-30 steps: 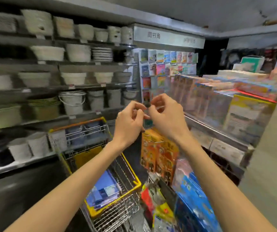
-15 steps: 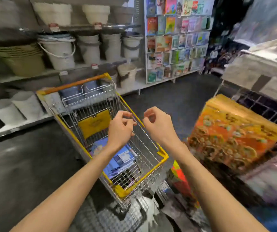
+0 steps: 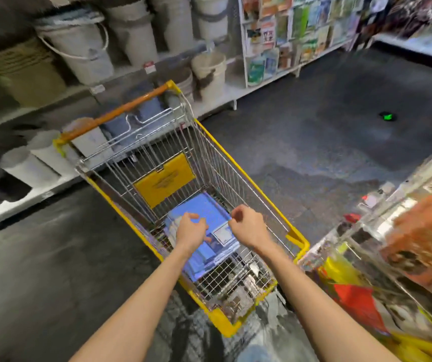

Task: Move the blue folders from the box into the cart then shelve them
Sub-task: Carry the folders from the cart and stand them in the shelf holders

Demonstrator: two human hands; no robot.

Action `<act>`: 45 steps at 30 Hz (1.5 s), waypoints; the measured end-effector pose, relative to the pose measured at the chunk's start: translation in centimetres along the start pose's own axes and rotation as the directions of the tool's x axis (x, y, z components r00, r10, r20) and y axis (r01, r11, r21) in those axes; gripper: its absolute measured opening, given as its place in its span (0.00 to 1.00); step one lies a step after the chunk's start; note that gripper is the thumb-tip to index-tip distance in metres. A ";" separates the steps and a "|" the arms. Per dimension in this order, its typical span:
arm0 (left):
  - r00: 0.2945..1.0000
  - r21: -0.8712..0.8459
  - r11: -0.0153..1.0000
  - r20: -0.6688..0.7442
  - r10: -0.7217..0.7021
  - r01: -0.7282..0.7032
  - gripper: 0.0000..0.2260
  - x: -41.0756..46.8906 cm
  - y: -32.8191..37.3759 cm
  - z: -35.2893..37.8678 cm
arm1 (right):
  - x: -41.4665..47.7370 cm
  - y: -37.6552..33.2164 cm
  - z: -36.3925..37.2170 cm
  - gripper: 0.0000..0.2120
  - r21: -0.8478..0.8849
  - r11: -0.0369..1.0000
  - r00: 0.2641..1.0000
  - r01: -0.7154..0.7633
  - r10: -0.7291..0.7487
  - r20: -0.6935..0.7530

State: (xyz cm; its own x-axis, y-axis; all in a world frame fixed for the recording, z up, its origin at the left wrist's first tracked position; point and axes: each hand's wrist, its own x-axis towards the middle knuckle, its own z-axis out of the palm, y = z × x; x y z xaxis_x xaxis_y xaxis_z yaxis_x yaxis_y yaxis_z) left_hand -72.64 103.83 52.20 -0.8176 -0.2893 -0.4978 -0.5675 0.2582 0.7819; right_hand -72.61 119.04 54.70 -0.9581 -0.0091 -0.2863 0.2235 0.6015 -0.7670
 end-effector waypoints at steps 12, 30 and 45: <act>0.969 0.059 0.973 -0.120 -0.217 0.225 0.09 12.5 -3.5 -0.3 | 8.7 2.5 5.4 0.05 -0.090 0.992 0.980 -0.087 0.101 0.170; 0.872 0.076 0.870 -0.104 -0.479 0.487 0.22 32.5 -16.8 1.7 | 21.5 9.5 24.0 0.06 -0.167 0.924 0.907 -0.344 0.373 0.195; 0.805 -0.108 0.810 -0.097 -0.585 0.576 0.25 35.2 -19.4 4.5 | 24.3 16.3 26.1 0.19 -0.179 0.850 0.810 -0.495 0.526 0.259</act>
State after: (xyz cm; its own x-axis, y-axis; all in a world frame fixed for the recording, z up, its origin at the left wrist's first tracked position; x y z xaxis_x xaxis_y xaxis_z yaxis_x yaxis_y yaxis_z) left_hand -90.85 92.83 17.85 -0.3169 -0.4730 -0.8221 -0.9200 -0.0574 0.3876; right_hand -87.62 107.72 20.23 -0.6123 0.1024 -0.7839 0.6320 0.6591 -0.4076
